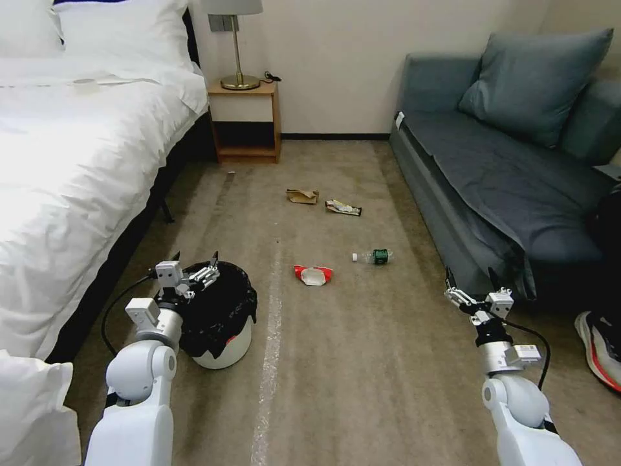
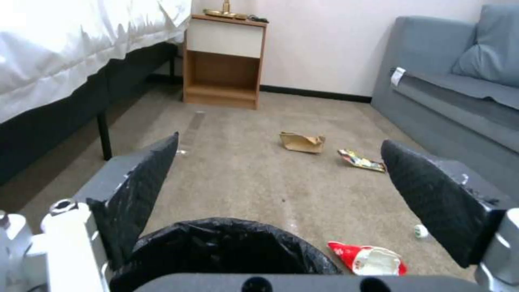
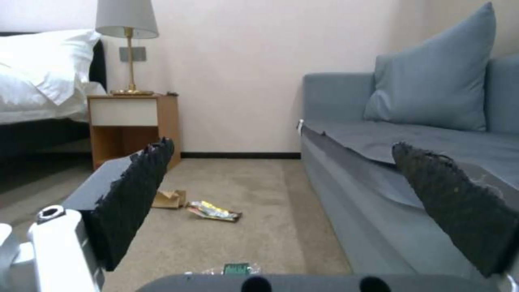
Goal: Pick up the trash bin, then pick up the garbage on the floor and place it into the trash bin.
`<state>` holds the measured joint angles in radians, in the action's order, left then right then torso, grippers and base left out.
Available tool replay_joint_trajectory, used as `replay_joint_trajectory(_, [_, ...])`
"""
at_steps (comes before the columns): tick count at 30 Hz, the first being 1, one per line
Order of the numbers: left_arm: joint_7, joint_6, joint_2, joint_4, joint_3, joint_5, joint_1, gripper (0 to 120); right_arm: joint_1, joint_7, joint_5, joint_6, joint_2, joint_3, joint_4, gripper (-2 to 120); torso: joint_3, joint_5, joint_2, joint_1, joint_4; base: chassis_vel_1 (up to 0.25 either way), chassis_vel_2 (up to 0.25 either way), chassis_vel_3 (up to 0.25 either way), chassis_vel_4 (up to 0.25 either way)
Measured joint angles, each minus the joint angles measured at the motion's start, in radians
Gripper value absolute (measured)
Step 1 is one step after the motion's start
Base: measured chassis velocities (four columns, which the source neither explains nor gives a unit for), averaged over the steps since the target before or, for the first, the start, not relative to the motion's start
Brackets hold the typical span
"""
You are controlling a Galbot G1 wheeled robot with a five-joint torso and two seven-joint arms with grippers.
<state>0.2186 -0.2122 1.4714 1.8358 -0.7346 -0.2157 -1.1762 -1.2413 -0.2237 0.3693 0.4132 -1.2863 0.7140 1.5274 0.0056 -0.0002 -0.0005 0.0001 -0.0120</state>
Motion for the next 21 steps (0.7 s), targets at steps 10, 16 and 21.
replay_joint_trajectory(10, [0.0,0.0,0.0,0.0,0.0,0.0,0.0,100,0.0,0.0,0.0,0.0,0.0,0.0,0.0,100,0.0,0.0,0.0,0.0,0.0,0.0,0.0,0.0,0.0])
replay_joint_trajectory(16, [0.0,0.0,0.0,0.0,0.0,0.0,0.0,100,0.0,0.0,0.0,0.0,0.0,0.0,0.0,100,0.0,0.0,0.0,0.0,0.0,0.0,0.0,0.0,0.0])
replay_joint_trajectory(21, [0.0,0.0,0.0,0.0,0.0,0.0,0.0,100,0.0,0.0,0.0,0.0,0.0,0.0,0.0,100,0.0,0.0,0.0,0.0,0.0,0.0,0.0,0.0,0.0])
